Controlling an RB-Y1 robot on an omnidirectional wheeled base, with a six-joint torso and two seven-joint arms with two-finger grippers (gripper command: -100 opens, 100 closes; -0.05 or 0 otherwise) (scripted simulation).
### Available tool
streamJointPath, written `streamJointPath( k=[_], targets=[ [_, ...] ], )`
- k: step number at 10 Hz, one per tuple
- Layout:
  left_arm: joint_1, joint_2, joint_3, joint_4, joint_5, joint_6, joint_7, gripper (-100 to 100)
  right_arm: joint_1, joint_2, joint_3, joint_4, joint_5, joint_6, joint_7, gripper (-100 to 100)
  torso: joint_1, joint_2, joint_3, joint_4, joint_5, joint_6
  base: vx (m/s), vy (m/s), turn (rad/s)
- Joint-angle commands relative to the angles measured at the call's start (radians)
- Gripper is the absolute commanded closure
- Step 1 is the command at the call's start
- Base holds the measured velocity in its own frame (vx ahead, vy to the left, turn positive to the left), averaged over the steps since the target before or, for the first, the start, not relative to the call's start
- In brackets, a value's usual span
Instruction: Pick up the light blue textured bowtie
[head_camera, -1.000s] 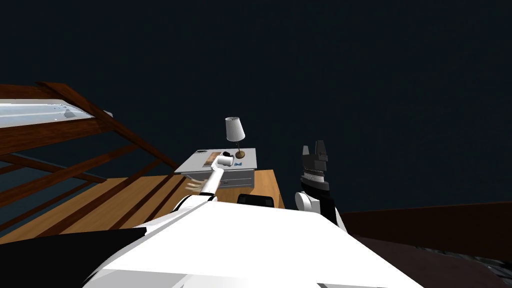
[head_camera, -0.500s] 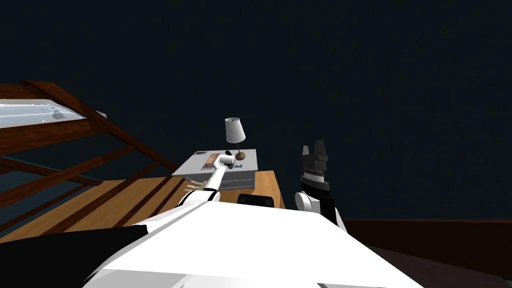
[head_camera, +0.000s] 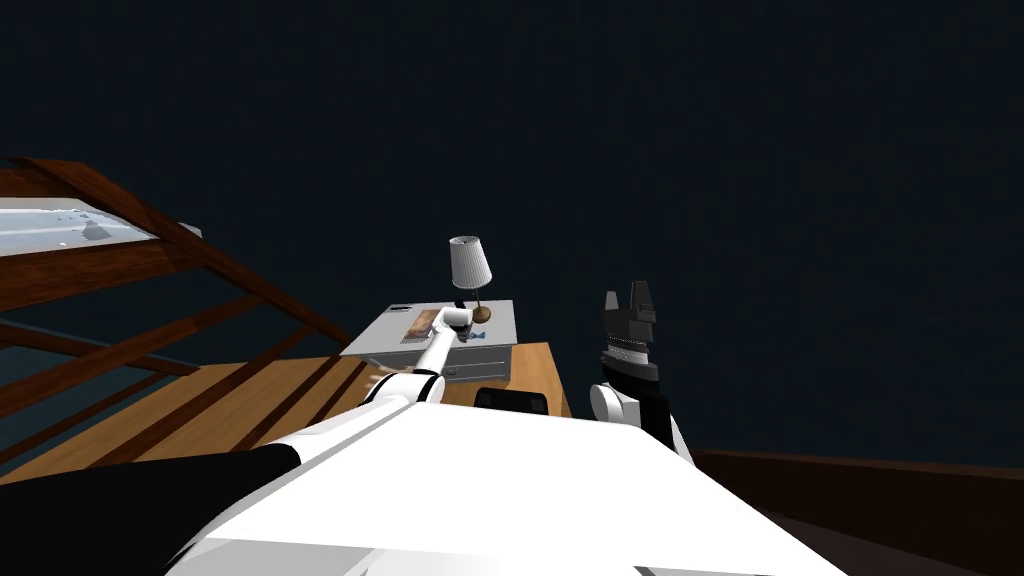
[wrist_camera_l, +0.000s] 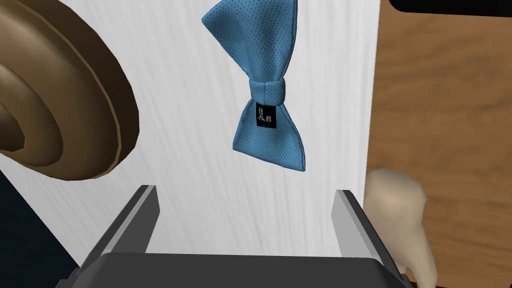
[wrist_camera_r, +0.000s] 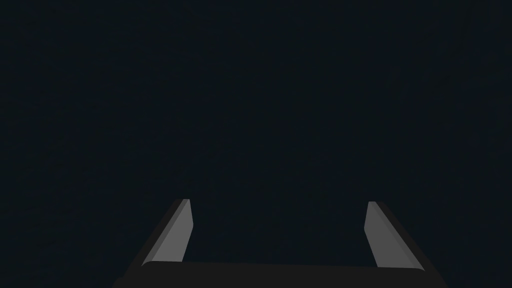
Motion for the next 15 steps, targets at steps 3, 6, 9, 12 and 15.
streamJointPath(
  k=[3,6,9,12,15],
  targets=[
    [-0.034,-0.020,0.011,0.042,0.005,0.093,-0.007,-100,0.000,0.000,0.000,0.000,0.000,0.000,0.000,0,0.000,0.000,0.000,0.000,0.000,0.000,0.039,0.023,-0.007],
    [-0.059,-0.039,0.019,0.077,0.008,0.146,-0.012,-100,0.000,0.000,0.000,0.000,0.000,0.000,0.000,0,0.000,-0.001,-0.001,0.000,0.000,0.000,0.052,0.025,-0.009],
    [-0.065,-0.049,0.022,0.075,0.010,0.173,-0.015,0,0.000,0.000,0.000,0.000,0.000,0.000,0.000,0,-0.001,0.002,0.001,0.000,0.000,0.000,0.014,0.011,-0.003],
    [-0.045,-0.051,0.014,0.123,0.011,0.105,-0.011,-100,0.000,0.000,0.000,0.000,0.000,0.000,0.000,0,-0.001,0.001,0.001,0.000,0.000,0.000,0.027,0.003,-0.005],
    [-0.039,-0.053,0.012,0.124,0.010,0.098,-0.010,100,0.000,0.000,0.000,0.000,0.000,0.000,0.000,0,-0.002,0.002,0.001,0.000,0.000,0.000,0.013,0.001,-0.001]
  ],
)
